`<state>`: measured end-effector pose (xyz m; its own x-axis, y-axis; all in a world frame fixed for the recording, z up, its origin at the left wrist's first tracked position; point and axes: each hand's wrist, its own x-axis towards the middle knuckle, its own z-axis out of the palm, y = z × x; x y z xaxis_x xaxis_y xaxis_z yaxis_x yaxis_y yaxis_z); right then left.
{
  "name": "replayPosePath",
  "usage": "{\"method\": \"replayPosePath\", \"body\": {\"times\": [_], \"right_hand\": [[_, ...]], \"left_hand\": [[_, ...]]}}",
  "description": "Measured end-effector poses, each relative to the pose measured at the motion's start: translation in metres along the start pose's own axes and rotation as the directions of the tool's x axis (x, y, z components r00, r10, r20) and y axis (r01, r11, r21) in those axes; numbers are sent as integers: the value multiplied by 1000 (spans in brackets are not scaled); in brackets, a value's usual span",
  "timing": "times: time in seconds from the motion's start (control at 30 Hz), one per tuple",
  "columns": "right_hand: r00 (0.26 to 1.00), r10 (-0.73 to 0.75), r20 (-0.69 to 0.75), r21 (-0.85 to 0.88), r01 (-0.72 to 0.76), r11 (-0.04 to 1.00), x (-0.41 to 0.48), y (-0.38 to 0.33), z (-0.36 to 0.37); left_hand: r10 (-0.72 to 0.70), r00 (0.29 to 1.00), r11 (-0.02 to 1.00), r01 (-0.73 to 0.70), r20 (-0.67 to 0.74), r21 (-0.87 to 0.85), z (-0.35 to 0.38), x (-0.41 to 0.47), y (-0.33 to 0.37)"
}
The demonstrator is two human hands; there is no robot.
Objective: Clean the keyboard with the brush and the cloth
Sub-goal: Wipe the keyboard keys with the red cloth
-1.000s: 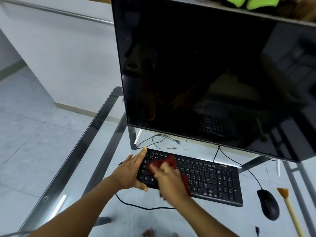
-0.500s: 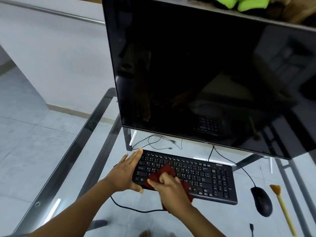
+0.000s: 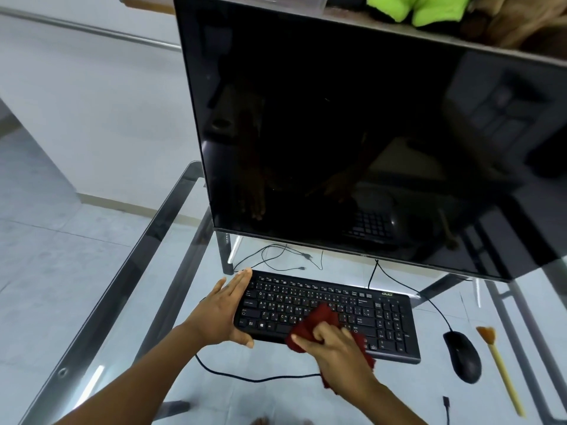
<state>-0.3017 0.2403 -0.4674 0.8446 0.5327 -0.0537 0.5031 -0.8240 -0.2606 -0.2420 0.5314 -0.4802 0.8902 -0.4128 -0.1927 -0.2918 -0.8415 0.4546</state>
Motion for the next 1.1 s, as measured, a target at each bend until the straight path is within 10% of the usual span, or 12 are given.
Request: {"method": "replayPosePath", "body": {"times": [0.37, 0.57, 0.73, 0.93, 1.1], "right_hand": [[995, -98, 5, 160, 96, 982, 43, -17, 4], [841, 504, -196, 200, -469, 860, 43, 7, -1], [999, -17, 35, 215, 9, 977, 73, -52, -6], [896, 430, -110, 131, -416, 900, 110, -26, -20], [999, -28, 39, 118, 24, 993, 109, -59, -15]], "left_hand": [[-7, 1000, 1000, 7, -5, 14, -1, 0, 3], [-28, 1000, 997, 27, -5, -74, 2, 0, 2], [-48, 998, 986, 40, -43, -161, 7, -1, 5], [-103, 985, 990, 87, -140, -112, 14, -4, 8], [-134, 983, 991, 129, -129, -42, 22, -5, 2]]}}
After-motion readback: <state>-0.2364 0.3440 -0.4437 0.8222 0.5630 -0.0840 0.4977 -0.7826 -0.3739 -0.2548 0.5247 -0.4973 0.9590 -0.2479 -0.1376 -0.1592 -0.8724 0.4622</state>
